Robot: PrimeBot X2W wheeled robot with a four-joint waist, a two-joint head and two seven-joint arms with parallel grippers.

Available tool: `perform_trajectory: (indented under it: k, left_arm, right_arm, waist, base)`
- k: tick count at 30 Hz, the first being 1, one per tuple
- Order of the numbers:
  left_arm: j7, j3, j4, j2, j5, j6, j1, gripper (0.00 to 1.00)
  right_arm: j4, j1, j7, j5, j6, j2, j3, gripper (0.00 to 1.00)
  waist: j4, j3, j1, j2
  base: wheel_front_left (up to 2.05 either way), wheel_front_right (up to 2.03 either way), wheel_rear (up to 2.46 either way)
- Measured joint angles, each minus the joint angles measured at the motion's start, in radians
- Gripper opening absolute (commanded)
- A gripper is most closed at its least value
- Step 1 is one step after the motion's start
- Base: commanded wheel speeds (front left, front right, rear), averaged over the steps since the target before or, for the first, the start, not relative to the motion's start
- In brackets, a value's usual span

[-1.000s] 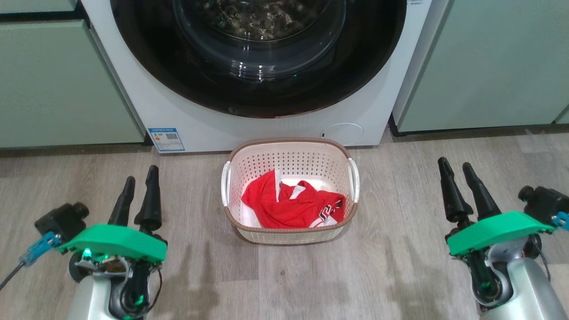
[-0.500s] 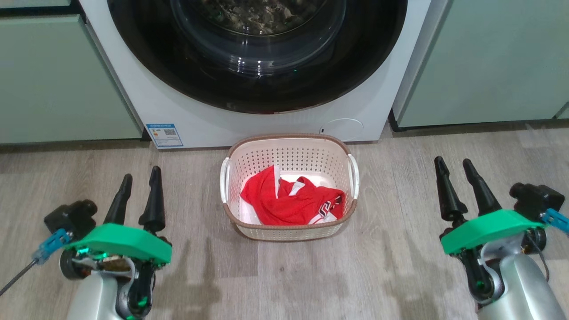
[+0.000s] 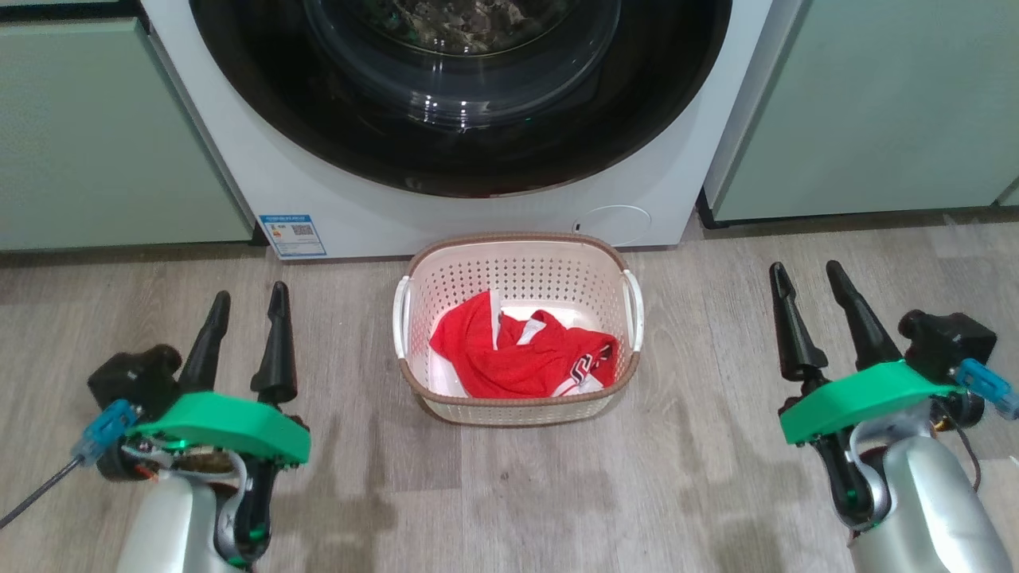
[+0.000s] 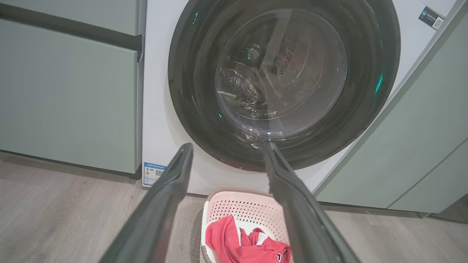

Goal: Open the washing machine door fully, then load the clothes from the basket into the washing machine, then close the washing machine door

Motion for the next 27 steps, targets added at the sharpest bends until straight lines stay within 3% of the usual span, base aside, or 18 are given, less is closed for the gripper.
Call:
perform_trajectory:
  k: [27]
  left_arm:
    - [-0.078, 0.033, 0.097, -0.022, 0.247, -0.017, -0.042, 1.0]
  right_arm:
    - [0.057, -0.041, -0.081, -0.199, 0.0, 0.01, 0.02, 1.0]
  waist:
    - [-0.009, 0.008, 0.0, 0.0]
  base:
    - [0.0, 0.0, 0.0]
